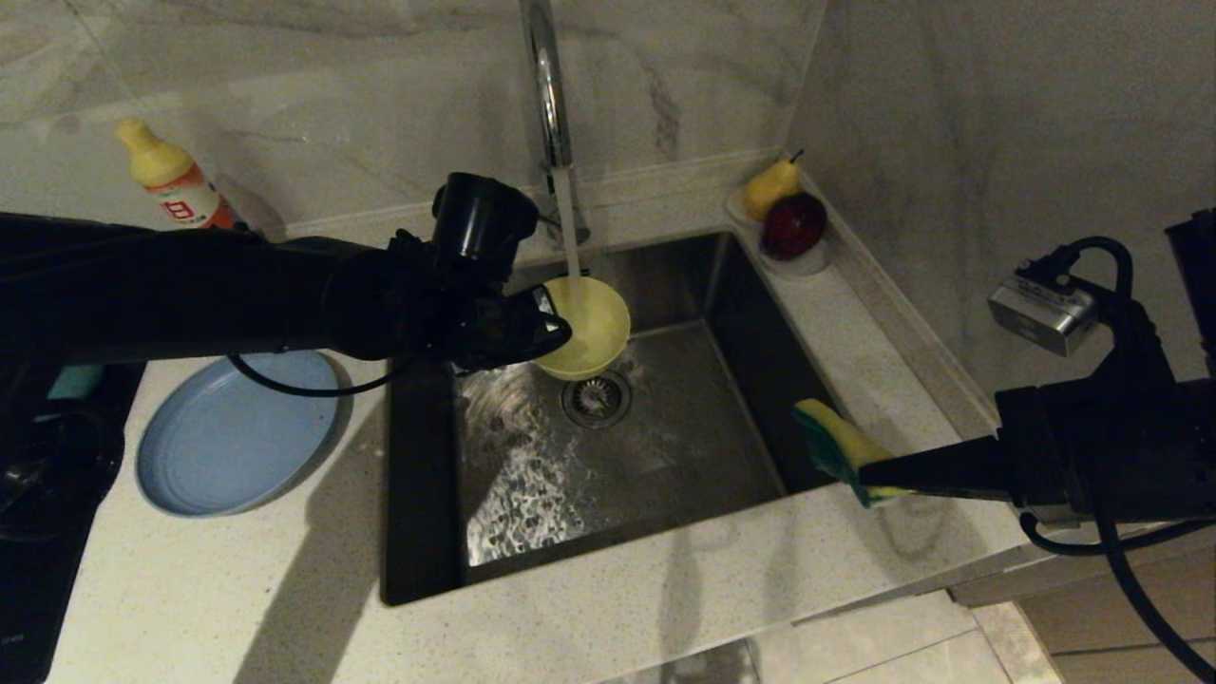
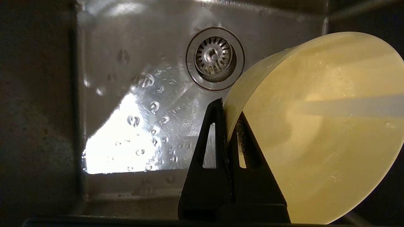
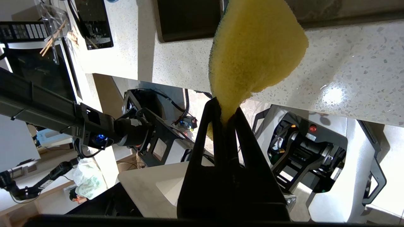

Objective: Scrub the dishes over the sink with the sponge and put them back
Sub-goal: Wash the bowl

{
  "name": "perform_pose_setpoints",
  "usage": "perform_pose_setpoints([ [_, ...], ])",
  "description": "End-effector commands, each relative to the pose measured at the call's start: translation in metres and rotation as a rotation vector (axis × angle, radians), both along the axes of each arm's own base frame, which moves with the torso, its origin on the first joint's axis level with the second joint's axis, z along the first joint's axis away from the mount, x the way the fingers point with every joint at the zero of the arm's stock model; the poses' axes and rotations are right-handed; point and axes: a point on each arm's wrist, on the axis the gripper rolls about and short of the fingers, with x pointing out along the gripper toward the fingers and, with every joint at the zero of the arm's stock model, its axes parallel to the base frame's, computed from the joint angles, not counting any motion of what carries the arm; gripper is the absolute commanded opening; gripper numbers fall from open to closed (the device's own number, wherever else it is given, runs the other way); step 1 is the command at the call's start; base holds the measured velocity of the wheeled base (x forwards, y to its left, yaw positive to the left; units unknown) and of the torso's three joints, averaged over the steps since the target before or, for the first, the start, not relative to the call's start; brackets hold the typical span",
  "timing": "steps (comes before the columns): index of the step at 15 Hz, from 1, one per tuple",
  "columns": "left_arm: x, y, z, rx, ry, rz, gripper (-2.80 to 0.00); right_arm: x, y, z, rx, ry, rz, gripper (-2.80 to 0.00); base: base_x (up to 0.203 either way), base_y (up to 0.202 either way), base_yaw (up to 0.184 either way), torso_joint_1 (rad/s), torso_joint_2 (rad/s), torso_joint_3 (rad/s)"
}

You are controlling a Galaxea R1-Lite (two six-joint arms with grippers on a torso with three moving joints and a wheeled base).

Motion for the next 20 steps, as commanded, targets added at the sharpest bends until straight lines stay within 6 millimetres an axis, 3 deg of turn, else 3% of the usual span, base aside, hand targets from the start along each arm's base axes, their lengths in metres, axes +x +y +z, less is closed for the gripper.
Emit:
perform_pose_setpoints([
  [1, 0.001, -0.003, -0.005, -0.004, 0.01, 0.005, -2.8, -0.002, -0.001, 0.0, 0.003, 0.003, 0.002, -2.8, 0.0, 0.0, 0.0, 0.0, 0.0, 0.0],
  [11, -0.012, 0.005, 0.006, -0.005, -0.003, 0.04, -2.8, -0.003, -0.001, -0.002, 0.001, 0.007, 0.002, -2.8, 0.0, 0.0, 0.0, 0.0, 0.0, 0.0],
  [15, -0.025, 0.031, 0.023, 0.113, -0.131, 0.156, -2.8, -0.004, -0.002, -0.003, -0.004, 0.009, 0.005, -2.8, 0.0, 0.0, 0.0, 0.0, 0.0, 0.0],
  [20, -0.029, 0.061, 0.005, 0.278, -0.332, 0.162, -2.8, 0.0, 0.0, -0.006, -0.014, 0.015, 0.006, -2.8, 0.0, 0.0, 0.0, 0.0, 0.0, 0.0],
])
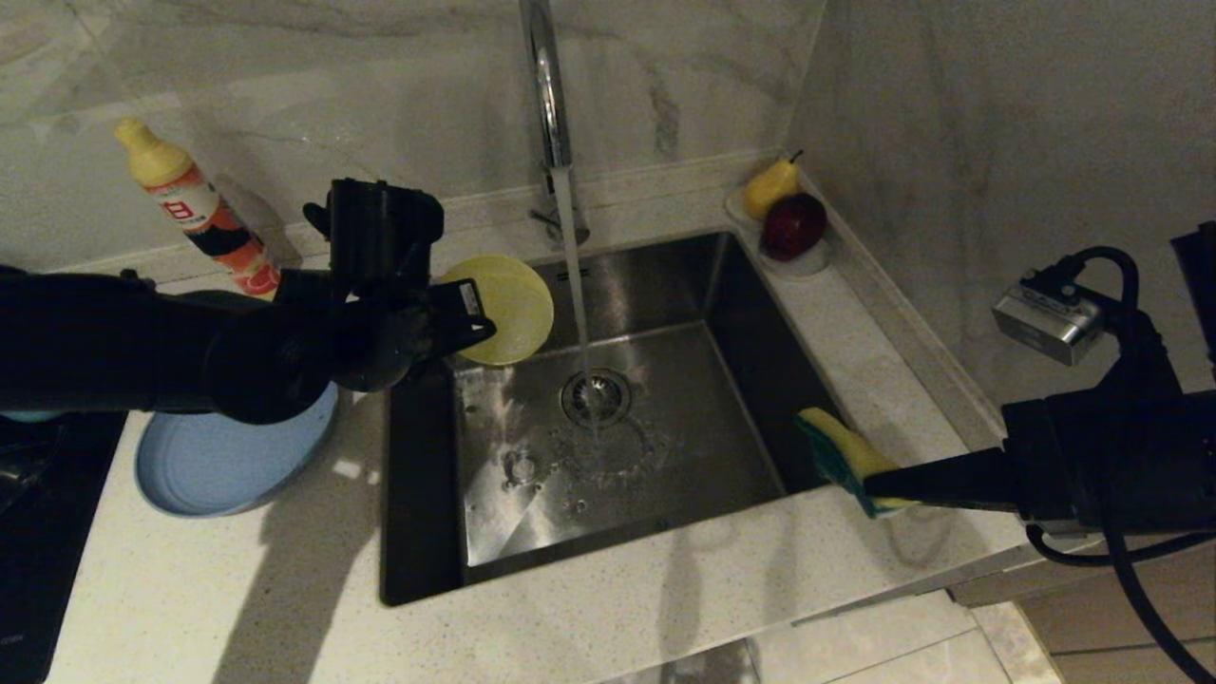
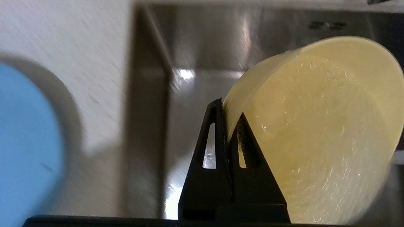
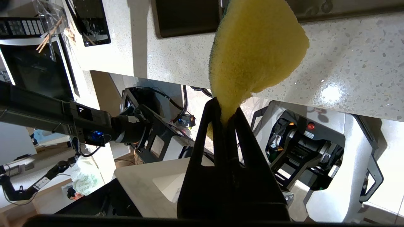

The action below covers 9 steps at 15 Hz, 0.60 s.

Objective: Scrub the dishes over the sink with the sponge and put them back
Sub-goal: Wash the bowl

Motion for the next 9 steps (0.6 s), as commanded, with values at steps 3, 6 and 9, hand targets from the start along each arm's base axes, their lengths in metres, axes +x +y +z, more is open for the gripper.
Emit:
perform_pose_setpoints([
  [3, -0.017, 0.016, -0.01, 0.137, -0.238, -0.01, -2.8, 0.006, 0.003, -0.006, -0.008, 0.023, 0.003, -2.8, 0.0, 0.0, 0.0, 0.0, 0.0, 0.0],
  [6, -0.016, 0.016, -0.026, 0.233, -0.391, -0.01, -2.8, 0.008, 0.005, -0.01, 0.0, 0.012, 0.004, -2.8, 0.0, 0.0, 0.0, 0.0, 0.0, 0.0],
  [9, -0.01, 0.013, -0.045, 0.328, -0.515, 0.019, -2.8, 0.013, 0.006, -0.012, 0.002, 0.007, 0.001, -2.8, 0.0, 0.0, 0.0, 0.0, 0.0, 0.0],
])
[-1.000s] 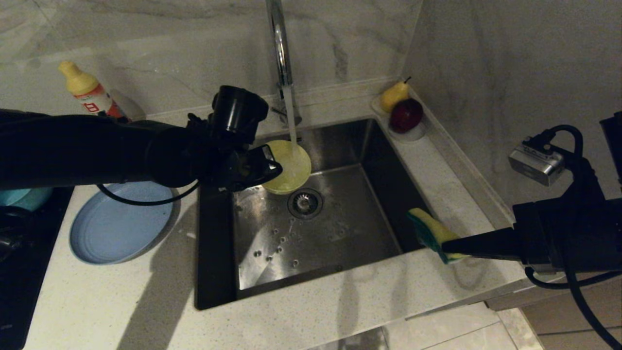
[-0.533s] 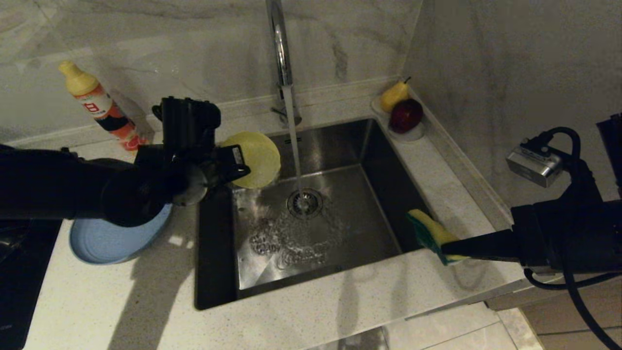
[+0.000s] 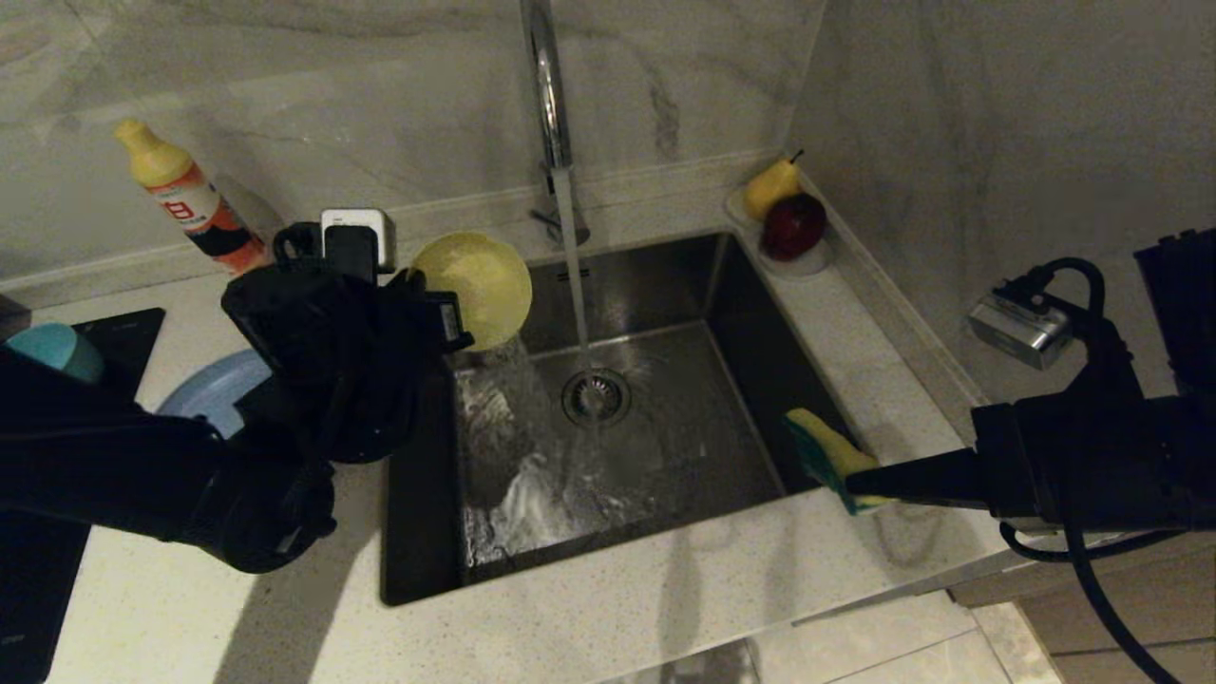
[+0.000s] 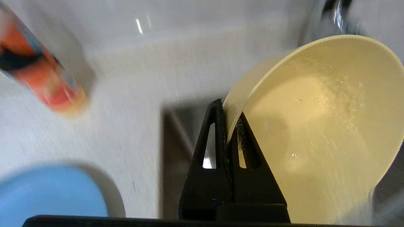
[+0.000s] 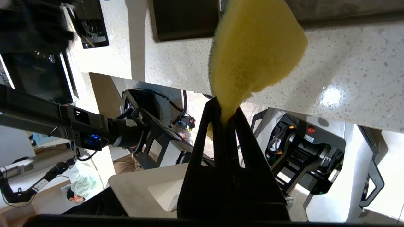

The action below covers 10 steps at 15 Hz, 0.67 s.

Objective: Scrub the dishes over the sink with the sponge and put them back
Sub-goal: Wash the bowl

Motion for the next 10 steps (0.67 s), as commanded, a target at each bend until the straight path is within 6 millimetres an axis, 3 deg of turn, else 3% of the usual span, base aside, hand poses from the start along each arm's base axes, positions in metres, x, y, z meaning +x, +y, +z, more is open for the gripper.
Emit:
perform_pose_setpoints([
  [1, 0.0053, -0.0029, -0.0226, 0.11, -0.061, 0.03, -2.8, 0.0034, 0.0015, -0.0028, -0.003, 0.013, 0.001, -2.8, 0.0, 0.0, 0.0, 0.0, 0.0, 0.0],
  [3, 0.0027, -0.0043, -0.0308, 0.18, -0.032, -0.009, -2.8, 0.0054, 0.0025, -0.0026, -0.003, 0.015, 0.0, -2.8, 0.0, 0.0, 0.0, 0.0, 0.0, 0.0],
  [10, -0.0016, -0.0044, -0.0246, 0.19, -0.053, -0.042, -2.8, 0.0031, 0.0013, 0.0021, 0.011, -0.012, 0.0, -2.8, 0.0, 0.0, 0.0, 0.0, 0.0, 0.0],
])
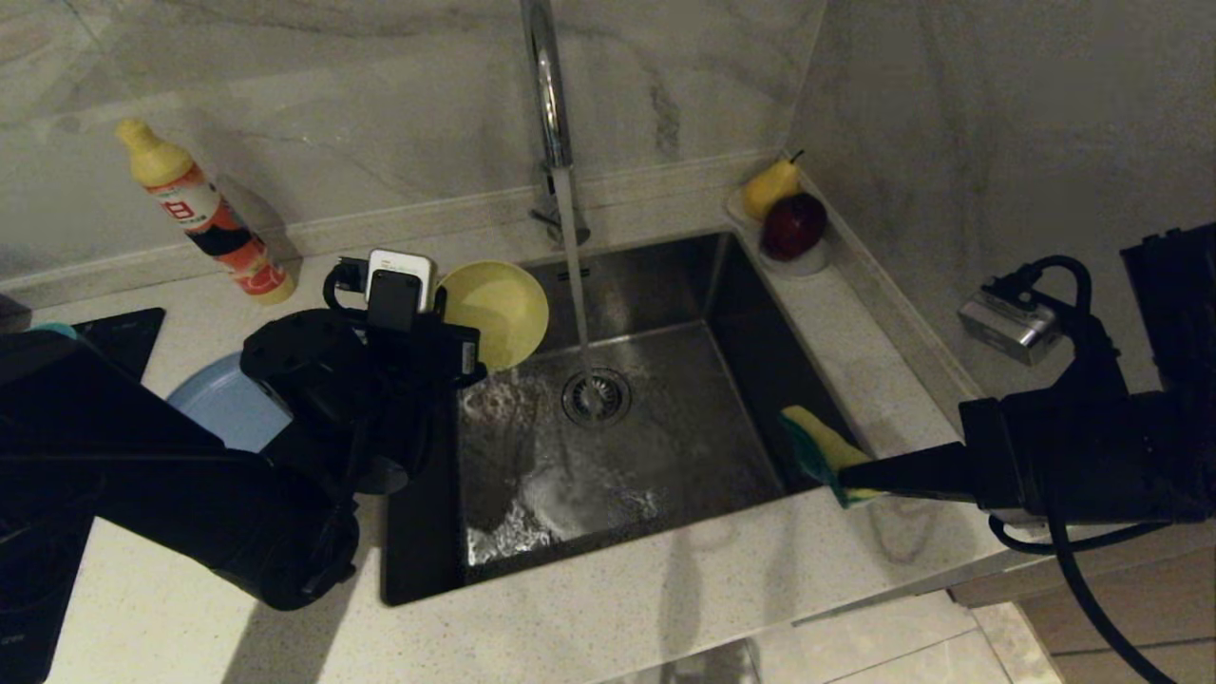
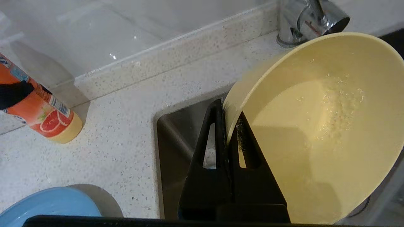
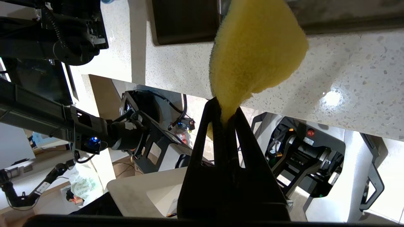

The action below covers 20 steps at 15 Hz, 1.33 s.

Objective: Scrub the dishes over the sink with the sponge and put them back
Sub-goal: Wash the bowl

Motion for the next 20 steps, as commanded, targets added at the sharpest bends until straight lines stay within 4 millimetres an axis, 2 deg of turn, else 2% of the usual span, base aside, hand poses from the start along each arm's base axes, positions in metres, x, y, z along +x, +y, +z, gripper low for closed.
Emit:
perform_pose_setpoints([
  [1, -0.006, 0.002, 0.001, 0.003, -0.001, -0.002, -2.8, -0.004, -0.001, 0.005, 0.012, -0.016, 0.003, -2.8, 0.0, 0.0, 0.0, 0.0, 0.0, 0.0],
  [3, -0.013, 0.005, 0.001, 0.013, 0.006, -0.034, -2.8, -0.008, -0.002, 0.009, 0.02, -0.026, 0.013, -2.8, 0.0, 0.0, 0.0, 0.0, 0.0, 0.0],
  [4, -0.019, 0.007, 0.014, -0.011, -0.023, -0.045, -2.8, -0.014, -0.004, 0.015, 0.037, -0.043, 0.03, -2.8, 0.0, 0.0, 0.0, 0.0, 0.0, 0.0],
  [6, -0.028, 0.011, 0.033, -0.066, 0.025, -0.068, -2.8, -0.022, -0.004, 0.025, 0.076, -0.064, 0.079, -2.8, 0.0, 0.0, 0.0, 0.0, 0.0, 0.0],
  [8, -0.04, 0.016, 0.042, -0.114, 0.157, -0.096, -2.8, -0.033, -0.001, 0.034, 0.095, -0.086, 0.13, -2.8, 0.0, 0.0, 0.0, 0.0, 0.0, 0.0],
  [12, -0.082, 0.029, 0.054, -0.284, 0.445, -0.228, -2.8, -0.045, 0.008, 0.044, 0.117, -0.108, 0.205, -2.8, 0.0, 0.0, 0.0, 0.0, 0.0, 0.0],
  [17, -0.097, 0.02, 0.047, -0.35, 0.506, -0.288, -2.8, -0.045, 0.048, 0.04, 0.11, -0.067, 0.366, -2.8, 0.0, 0.0, 0.0, 0.0, 0.0, 0.0],
  [20, -0.091, 0.013, 0.05, -0.37, 0.491, -0.283, -2.8, -0.042, 0.068, 0.037, 0.098, -0.047, 0.416, -2.8, 0.0, 0.0, 0.0, 0.0, 0.0, 0.0],
])
